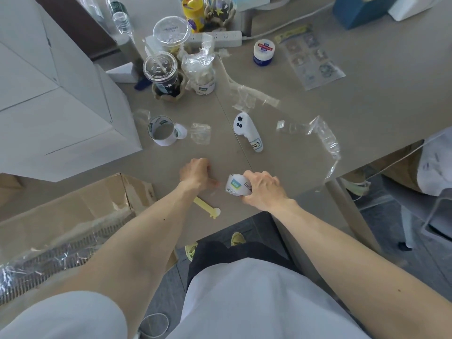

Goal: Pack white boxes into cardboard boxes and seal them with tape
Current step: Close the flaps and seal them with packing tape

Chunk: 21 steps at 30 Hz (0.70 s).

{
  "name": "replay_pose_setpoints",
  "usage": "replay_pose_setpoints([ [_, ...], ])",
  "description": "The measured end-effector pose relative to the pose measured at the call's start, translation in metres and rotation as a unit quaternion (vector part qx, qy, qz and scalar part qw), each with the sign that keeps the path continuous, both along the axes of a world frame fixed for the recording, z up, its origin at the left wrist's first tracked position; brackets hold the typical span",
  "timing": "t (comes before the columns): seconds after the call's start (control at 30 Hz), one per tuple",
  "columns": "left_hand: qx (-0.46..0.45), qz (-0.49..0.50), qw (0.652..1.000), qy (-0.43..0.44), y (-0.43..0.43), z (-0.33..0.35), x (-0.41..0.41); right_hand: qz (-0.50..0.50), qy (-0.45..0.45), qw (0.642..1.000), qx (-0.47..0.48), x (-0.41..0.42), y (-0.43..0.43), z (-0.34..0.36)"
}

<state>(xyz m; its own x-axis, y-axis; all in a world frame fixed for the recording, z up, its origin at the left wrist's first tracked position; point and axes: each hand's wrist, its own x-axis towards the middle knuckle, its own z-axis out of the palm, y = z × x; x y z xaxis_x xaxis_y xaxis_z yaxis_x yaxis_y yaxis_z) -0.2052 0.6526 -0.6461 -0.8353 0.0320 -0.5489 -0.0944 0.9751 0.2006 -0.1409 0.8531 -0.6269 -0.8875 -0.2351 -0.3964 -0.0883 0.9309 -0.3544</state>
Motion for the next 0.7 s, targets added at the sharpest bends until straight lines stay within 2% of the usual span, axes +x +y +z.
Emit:
replay_pose_setpoints([
  [0.2,-0.021,-0.003,1.000,0.018,-0.005,0.010,0.007,-0.001,-0.069,0.997,-0.014,-0.005,0.007,0.009],
  [0.33,0.043,0.043,0.995,0.077,-0.022,0.035,0.019,-0.053,-0.114,0.988,-0.091,-0.013,0.007,0.026],
  [0.4,0.101,0.072,0.983,0.138,-0.034,0.057,0.029,-0.090,-0.084,0.984,-0.127,-0.017,0.000,0.034],
  [0.5,0.152,0.105,0.941,0.283,-0.067,0.089,0.053,-0.104,-0.030,0.981,-0.160,-0.020,-0.029,0.051],
  [0.63,0.170,0.168,0.896,0.374,-0.134,0.110,0.098,-0.039,0.040,0.975,-0.214,-0.012,-0.098,0.086],
  [0.7,0.135,0.161,0.888,0.409,-0.174,0.105,0.126,0.020,0.063,0.971,-0.230,0.002,-0.141,0.099],
])
